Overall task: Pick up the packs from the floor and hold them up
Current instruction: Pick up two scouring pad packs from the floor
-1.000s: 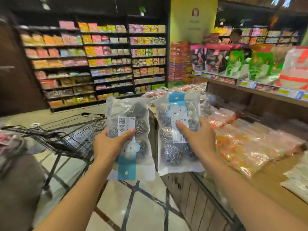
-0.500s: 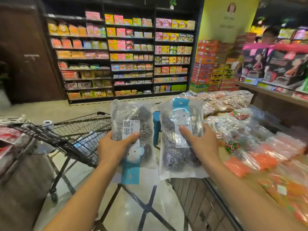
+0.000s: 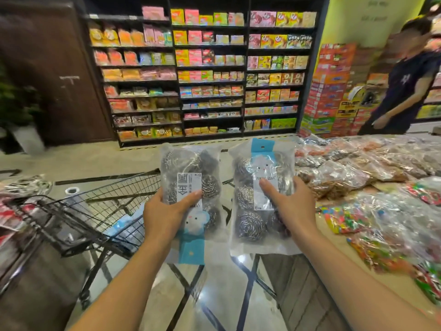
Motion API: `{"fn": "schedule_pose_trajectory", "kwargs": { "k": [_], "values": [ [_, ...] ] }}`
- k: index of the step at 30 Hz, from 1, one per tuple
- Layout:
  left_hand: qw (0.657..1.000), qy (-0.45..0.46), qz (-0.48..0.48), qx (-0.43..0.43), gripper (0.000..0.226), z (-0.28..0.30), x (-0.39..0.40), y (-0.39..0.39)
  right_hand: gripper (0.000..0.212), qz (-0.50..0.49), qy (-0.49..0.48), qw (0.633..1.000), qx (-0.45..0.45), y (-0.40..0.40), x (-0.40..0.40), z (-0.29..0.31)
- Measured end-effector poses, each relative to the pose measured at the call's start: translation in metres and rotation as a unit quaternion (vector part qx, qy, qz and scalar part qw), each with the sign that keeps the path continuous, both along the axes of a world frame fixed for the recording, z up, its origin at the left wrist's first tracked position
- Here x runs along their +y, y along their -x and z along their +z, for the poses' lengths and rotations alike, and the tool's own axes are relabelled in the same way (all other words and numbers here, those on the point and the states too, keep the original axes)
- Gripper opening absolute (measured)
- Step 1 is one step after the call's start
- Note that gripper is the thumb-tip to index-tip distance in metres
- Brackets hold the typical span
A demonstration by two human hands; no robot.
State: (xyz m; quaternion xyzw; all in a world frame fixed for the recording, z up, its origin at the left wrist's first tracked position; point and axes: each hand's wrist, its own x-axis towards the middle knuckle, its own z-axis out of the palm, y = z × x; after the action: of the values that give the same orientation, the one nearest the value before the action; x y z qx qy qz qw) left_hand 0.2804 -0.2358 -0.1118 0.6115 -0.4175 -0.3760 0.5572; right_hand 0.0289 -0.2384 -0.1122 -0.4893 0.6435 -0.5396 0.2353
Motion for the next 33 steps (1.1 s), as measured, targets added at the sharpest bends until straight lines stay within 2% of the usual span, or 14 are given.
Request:
{"fn": "schedule_pose_trajectory", "kwargs": {
  "k": [2, 5, 8, 11, 12, 15, 17, 19, 23, 26, 27, 29, 33],
  "values": [
    [1.000, -0.002, 0.014, 0.005, 0.034, -0.003, -0.038, -0.002, 0.044, 0.024, -0.005, 1.000, 0.000, 0.000, -0.045, -0.005],
    [0.999, -0.022, 0.040, 0.005, 0.040, -0.006, -0.093, -0.008, 0.065, 0.046, -0.015, 0.999, 0.004, -0.002, -0.108, -0.007],
    [0.998, -0.022, 0.061, 0.011, 0.039, -0.008, -0.137, -0.016, 0.063, 0.072, -0.027, 0.997, 0.004, -0.008, -0.168, -0.011],
    [0.996, -0.013, 0.087, 0.022, 0.030, -0.010, -0.177, -0.030, 0.085, 0.101, -0.023, 0.995, 0.013, -0.026, -0.227, -0.016],
    [0.995, -0.015, 0.095, 0.022, 0.030, -0.012, -0.189, -0.037, 0.080, 0.106, -0.021, 0.994, 0.013, -0.034, -0.243, -0.015],
    [0.992, -0.017, 0.124, 0.021, 0.029, -0.014, -0.222, -0.060, 0.042, 0.147, -0.037, 0.988, 0.013, -0.062, -0.288, -0.011],
    [0.990, -0.016, 0.139, 0.026, 0.029, -0.018, -0.243, -0.078, 0.037, 0.175, -0.035, 0.984, 0.018, -0.084, -0.319, -0.013],
    [0.988, -0.015, 0.151, 0.028, 0.031, -0.022, -0.264, -0.099, 0.042, 0.189, -0.029, 0.981, 0.022, -0.110, -0.348, -0.017],
    [0.982, -0.017, 0.185, 0.022, 0.066, -0.039, -0.307, -0.148, 0.040, 0.216, -0.023, 0.976, 0.027, -0.167, -0.410, -0.029],
    [0.975, -0.007, 0.218, 0.038, 0.109, -0.051, -0.333, -0.185, 0.040, 0.254, -0.022, 0.966, 0.044, -0.216, -0.451, -0.032],
    [0.972, -0.006, 0.230, 0.043, 0.116, -0.054, -0.342, -0.200, 0.042, 0.264, -0.021, 0.963, 0.049, -0.233, -0.463, -0.032],
    [0.966, -0.018, 0.250, 0.057, 0.103, -0.062, -0.358, -0.228, 0.043, 0.292, -0.021, 0.954, 0.056, -0.265, -0.487, -0.034],
    [0.953, -0.029, 0.287, 0.094, 0.048, -0.075, -0.378, -0.278, 0.047, 0.330, -0.032, 0.942, 0.051, -0.328, -0.529, -0.048]
  ]
}}
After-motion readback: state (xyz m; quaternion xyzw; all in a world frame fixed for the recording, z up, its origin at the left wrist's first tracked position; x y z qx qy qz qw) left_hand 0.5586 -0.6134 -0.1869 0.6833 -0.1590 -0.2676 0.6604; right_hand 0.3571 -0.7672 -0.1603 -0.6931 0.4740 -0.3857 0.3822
